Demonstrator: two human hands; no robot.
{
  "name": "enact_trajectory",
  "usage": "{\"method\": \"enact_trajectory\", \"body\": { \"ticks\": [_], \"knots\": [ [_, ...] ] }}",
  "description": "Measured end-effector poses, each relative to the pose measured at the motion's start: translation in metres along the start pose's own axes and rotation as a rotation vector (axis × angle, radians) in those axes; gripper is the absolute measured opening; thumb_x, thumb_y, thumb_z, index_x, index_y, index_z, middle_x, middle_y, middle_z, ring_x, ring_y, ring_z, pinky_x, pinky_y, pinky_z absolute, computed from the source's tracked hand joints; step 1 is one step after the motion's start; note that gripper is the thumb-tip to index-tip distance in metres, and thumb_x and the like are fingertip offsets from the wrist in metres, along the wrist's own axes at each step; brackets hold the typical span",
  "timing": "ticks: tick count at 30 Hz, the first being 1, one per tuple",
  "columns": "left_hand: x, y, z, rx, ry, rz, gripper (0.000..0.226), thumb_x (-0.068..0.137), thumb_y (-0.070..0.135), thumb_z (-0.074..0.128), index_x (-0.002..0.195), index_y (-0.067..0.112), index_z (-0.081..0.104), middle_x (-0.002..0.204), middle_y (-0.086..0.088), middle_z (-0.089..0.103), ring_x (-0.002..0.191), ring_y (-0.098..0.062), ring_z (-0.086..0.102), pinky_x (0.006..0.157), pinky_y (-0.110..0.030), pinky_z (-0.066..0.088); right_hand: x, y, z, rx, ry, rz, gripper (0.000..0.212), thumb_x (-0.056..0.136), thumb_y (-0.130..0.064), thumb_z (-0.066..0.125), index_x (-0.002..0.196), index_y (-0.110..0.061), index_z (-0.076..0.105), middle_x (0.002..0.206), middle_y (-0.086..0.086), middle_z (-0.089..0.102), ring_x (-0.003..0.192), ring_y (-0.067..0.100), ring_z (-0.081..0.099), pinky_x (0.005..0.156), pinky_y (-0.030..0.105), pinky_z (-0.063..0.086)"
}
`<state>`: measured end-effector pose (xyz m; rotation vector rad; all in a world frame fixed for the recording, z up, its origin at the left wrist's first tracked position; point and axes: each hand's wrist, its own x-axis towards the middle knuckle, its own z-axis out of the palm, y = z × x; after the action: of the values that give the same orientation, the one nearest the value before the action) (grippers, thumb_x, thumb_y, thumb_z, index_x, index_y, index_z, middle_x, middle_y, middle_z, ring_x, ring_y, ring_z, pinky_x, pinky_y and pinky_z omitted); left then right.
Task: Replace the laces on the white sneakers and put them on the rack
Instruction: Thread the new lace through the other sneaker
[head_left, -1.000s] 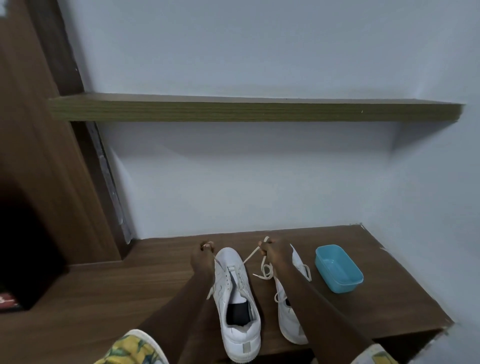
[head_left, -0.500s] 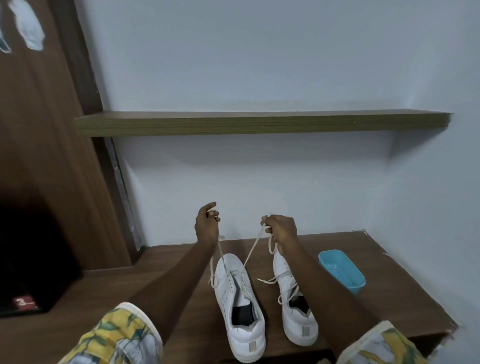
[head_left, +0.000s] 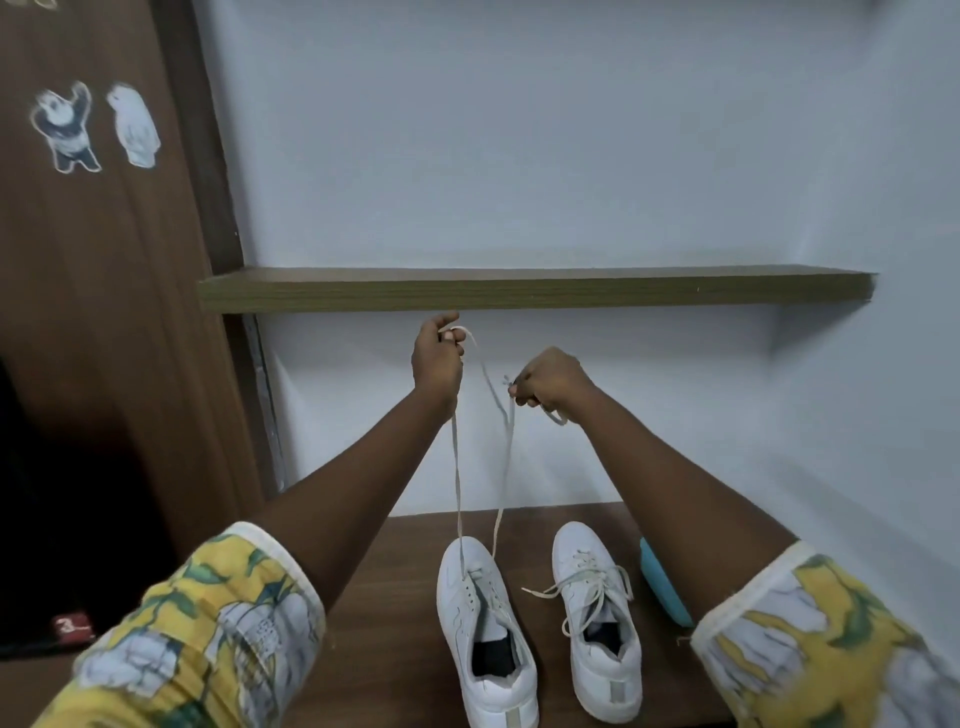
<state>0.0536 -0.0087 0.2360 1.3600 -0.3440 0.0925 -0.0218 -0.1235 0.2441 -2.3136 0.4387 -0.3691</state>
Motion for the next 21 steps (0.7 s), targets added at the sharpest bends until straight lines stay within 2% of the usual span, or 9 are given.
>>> {"method": "enact_trajectory", "body": {
  "ticks": [3, 5, 7, 10, 13, 15, 17, 19, 21],
  "knots": [
    [0.004, 0.024, 0.000, -0.008, -0.057, -0.005, 0.043, 0.094, -0.003, 0.023, 0.116, 0.016, 0.055, 0.072, 0.007, 0.049, 0.061, -0.006, 0.041, 0.058, -0.019, 0.032, 0.005, -0.025, -0.019, -0.241, -0.038, -0.018, 0.021, 0.087, -0.011, 0.062, 0.098, 0.003, 0.073, 0.083, 0.010, 0.069, 0.050, 0.010, 0.049, 0.047, 0.018, 0.036],
    [0.008, 0.041, 0.001, -0.014, -0.060, 0.009, 0.042, 0.095, -0.003, 0.024, 0.117, 0.015, 0.055, 0.072, 0.007, 0.048, 0.059, -0.006, 0.039, 0.058, -0.017, 0.031, 0.005, -0.043, -0.032, -0.256, -0.003, -0.038, 0.017, 0.085, -0.007, 0.062, 0.092, 0.002, 0.073, 0.084, 0.012, 0.070, 0.052, 0.014, 0.052, 0.045, 0.019, 0.035],
    [0.015, 0.060, 0.003, -0.043, -0.068, 0.022, 0.041, 0.096, -0.004, 0.023, 0.120, 0.011, 0.054, 0.071, 0.005, 0.046, 0.059, -0.007, 0.039, 0.056, -0.016, 0.031, 0.004, -0.059, -0.044, -0.048, 0.051, -0.054, 0.015, 0.081, 0.002, 0.057, 0.086, 0.008, 0.070, 0.079, 0.018, 0.065, 0.053, 0.017, 0.050, 0.046, 0.023, 0.032],
    [0.024, 0.090, 0.011, -0.019, -0.059, 0.114, 0.042, 0.096, -0.004, 0.024, 0.118, 0.010, 0.057, 0.082, 0.001, 0.053, 0.069, -0.010, 0.045, 0.062, -0.018, 0.037, 0.005, -0.082, -0.061, 0.283, 0.102, -0.080, 0.027, 0.085, 0.009, 0.042, 0.101, 0.016, 0.063, 0.082, 0.021, 0.060, 0.057, 0.018, 0.054, 0.047, 0.023, 0.032],
    [0.034, 0.120, 0.020, 0.075, -0.022, 0.229, 0.044, 0.096, 0.000, 0.026, 0.115, 0.016, 0.062, 0.096, 0.001, 0.056, 0.085, -0.013, 0.050, 0.077, -0.023, 0.040, 0.014, -0.106, -0.077, 0.372, 0.148, -0.122, 0.030, 0.093, 0.009, 0.033, 0.103, 0.008, 0.061, 0.094, 0.021, 0.063, 0.076, 0.024, 0.068, 0.053, 0.022, 0.049],
    [0.042, 0.139, 0.027, 0.053, -0.042, 0.278, 0.045, 0.095, -0.003, 0.026, 0.113, 0.013, 0.064, 0.091, 0.002, 0.057, 0.080, -0.010, 0.052, 0.074, -0.022, 0.043, 0.021, -0.124, -0.089, 0.439, 0.193, -0.145, 0.024, 0.094, 0.008, 0.034, 0.109, 0.006, 0.052, 0.101, 0.023, 0.059, 0.080, 0.026, 0.069, 0.062, 0.027, 0.058],
    [0.050, 0.158, 0.034, 0.025, -0.079, 0.312, 0.042, 0.096, -0.003, 0.028, 0.109, 0.011, 0.065, 0.085, 0.002, 0.059, 0.071, -0.008, 0.052, 0.067, -0.020, 0.043, 0.025, -0.140, -0.102, 0.503, 0.223, -0.174, 0.025, 0.094, 0.007, 0.034, 0.116, 0.006, 0.044, 0.112, 0.024, 0.052, 0.076, 0.025, 0.069, 0.063, 0.029, 0.059],
    [0.059, 0.174, 0.039, 0.011, -0.119, 0.335, 0.036, 0.098, 0.001, 0.029, 0.105, 0.010, 0.064, 0.081, 0.001, 0.060, 0.067, -0.009, 0.052, 0.063, -0.020, 0.042, 0.027, -0.155, -0.116, 0.534, 0.248, -0.212, 0.018, 0.095, 0.004, 0.035, 0.111, 0.003, 0.042, 0.116, 0.022, 0.048, 0.078, 0.026, 0.067, 0.067, 0.033, 0.060],
    [0.065, 0.185, 0.043, 0.002, -0.143, 0.327, 0.033, 0.101, 0.006, 0.030, 0.103, 0.010, 0.062, 0.080, 0.000, 0.061, 0.069, -0.011, 0.054, 0.063, -0.021, 0.043, 0.029, -0.164, -0.128, 0.523, 0.293, -0.241, 0.009, 0.094, 0.003, 0.042, 0.102, 0.000, 0.045, 0.110, 0.021, 0.051, 0.083, 0.028, 0.066, 0.074, 0.037, 0.059]
  ]
}}
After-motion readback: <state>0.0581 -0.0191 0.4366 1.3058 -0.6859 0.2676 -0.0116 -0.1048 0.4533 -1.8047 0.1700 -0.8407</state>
